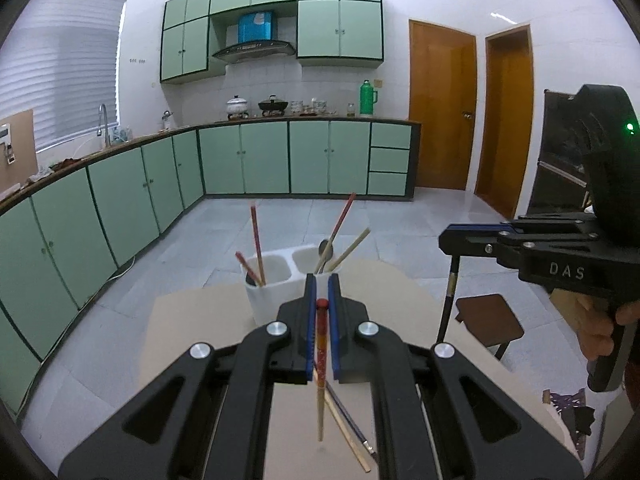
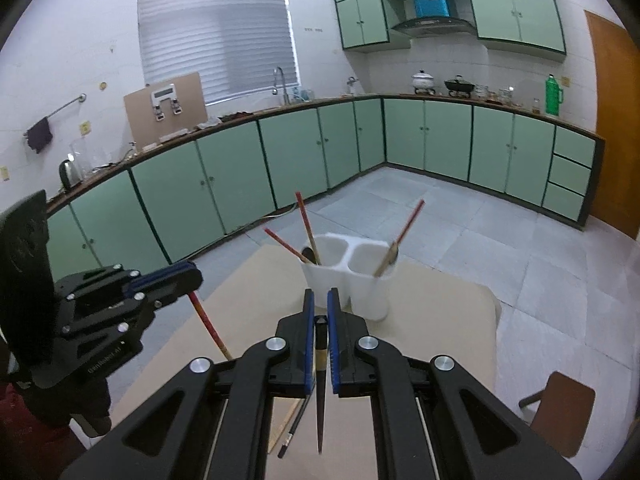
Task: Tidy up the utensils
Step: 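Lift both chopsticks and drop them into the white utensil holder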
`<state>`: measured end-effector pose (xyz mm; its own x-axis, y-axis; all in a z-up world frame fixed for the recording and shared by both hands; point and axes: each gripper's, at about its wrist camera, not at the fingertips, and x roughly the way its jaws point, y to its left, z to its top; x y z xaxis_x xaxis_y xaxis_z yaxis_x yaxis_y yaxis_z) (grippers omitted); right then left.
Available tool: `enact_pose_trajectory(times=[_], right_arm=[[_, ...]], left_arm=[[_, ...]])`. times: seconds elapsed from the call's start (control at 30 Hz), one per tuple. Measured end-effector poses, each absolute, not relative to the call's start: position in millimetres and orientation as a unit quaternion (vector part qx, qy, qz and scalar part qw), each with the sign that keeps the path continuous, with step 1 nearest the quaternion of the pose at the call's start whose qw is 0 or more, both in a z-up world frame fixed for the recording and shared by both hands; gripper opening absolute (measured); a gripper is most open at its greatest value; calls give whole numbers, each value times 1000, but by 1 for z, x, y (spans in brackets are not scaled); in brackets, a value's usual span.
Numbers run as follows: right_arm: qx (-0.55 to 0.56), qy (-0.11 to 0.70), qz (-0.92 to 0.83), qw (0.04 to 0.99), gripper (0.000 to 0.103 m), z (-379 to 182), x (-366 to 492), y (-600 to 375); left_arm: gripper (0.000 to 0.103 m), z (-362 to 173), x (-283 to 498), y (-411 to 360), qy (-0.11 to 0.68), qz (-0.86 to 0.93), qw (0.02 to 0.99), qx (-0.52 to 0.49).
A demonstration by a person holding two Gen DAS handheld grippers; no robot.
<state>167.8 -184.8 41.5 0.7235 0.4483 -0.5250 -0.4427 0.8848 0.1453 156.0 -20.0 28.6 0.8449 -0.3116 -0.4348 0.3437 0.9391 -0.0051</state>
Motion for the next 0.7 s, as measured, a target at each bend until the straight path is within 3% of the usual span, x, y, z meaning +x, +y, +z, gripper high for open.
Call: enact_pose_trajectory(times=[0.7], right_arm=[[16, 180, 224, 958, 6, 142, 263, -175]], left_arm=[[5, 120, 245, -41, 111, -147, 982, 43]])
